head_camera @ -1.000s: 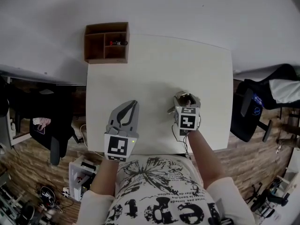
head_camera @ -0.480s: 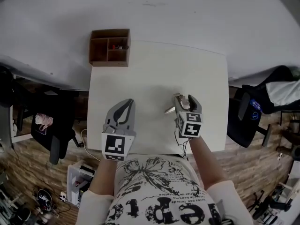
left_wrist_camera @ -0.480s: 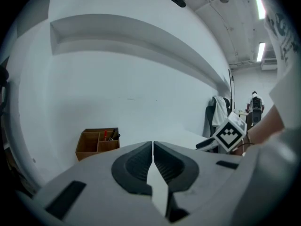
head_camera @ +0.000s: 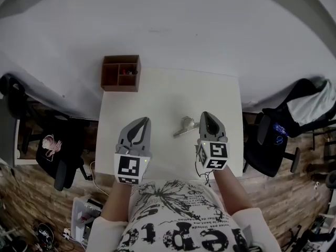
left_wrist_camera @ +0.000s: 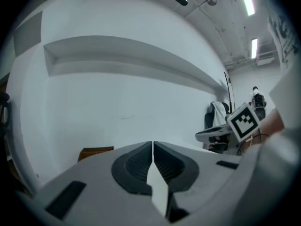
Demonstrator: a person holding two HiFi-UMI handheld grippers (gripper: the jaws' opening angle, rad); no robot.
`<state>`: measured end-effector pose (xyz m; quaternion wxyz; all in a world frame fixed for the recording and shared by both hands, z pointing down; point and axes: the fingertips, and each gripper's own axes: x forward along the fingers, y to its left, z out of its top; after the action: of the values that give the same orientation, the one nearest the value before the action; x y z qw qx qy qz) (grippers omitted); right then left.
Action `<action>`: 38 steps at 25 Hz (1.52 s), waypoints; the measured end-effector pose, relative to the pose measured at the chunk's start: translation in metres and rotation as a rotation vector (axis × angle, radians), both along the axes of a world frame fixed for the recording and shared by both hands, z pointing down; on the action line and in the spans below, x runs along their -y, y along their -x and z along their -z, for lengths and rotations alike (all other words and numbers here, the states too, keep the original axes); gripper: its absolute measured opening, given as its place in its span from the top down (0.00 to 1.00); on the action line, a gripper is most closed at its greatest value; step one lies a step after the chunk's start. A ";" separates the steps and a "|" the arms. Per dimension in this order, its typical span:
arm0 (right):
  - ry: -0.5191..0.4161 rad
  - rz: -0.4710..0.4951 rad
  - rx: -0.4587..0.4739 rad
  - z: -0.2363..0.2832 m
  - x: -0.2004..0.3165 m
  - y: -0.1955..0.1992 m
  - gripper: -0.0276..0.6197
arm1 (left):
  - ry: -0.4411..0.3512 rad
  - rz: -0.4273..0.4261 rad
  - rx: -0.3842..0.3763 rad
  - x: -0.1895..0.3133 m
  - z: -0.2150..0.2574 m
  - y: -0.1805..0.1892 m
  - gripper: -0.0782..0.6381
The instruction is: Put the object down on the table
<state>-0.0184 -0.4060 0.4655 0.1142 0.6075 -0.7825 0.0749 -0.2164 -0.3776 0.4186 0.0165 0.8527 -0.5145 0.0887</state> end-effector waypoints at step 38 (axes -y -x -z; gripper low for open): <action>-0.156 0.134 0.027 0.068 -0.023 -0.031 0.97 | -0.089 0.040 0.024 -0.015 0.052 -0.051 0.87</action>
<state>0.0125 -0.3826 0.3975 0.0606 0.5595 -0.8265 0.0143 -0.1650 -0.3624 0.3667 -0.0256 0.8410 -0.5351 0.0756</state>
